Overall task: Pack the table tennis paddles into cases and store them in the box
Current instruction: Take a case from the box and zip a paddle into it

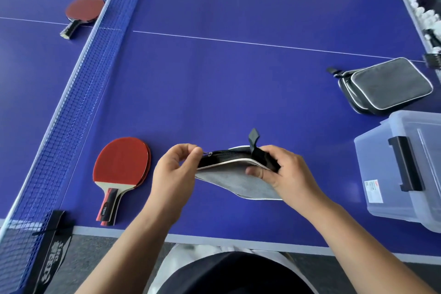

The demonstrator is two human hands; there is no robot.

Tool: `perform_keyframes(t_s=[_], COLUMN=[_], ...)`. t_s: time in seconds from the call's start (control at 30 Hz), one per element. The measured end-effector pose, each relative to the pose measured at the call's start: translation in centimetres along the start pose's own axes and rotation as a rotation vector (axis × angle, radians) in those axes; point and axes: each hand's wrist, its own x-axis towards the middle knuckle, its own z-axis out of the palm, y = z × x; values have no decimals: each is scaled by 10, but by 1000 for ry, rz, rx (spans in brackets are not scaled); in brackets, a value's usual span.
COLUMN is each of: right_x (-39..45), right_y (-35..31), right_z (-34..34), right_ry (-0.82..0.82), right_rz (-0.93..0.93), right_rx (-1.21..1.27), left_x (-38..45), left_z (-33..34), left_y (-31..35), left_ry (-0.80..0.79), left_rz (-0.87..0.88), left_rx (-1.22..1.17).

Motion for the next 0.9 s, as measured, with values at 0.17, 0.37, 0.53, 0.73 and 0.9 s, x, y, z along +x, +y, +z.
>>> perform_keyframes(t_s=[0.17,0.37,0.53,0.73,0.9], right_x=[-16,-22,-8,-19,-7], right_y=[1,-29,-8,9,-11], right_z=[-3,-12,-6,-26,-5], right_ry=[53,235,194,199,147], right_rz=[-22,-596,-468,-346,-424], right_rx=[76,-478,-470,-397,-497], left_x=[-11,-28,-26,-6,-24], left_z=[4,20,28,11,26], left_y=[9,23,19,10,22], left_ry=[14,-7,15,99,-21], left_rz=[99,374,383,177,265], left_rx=[105,326,310,139,139])
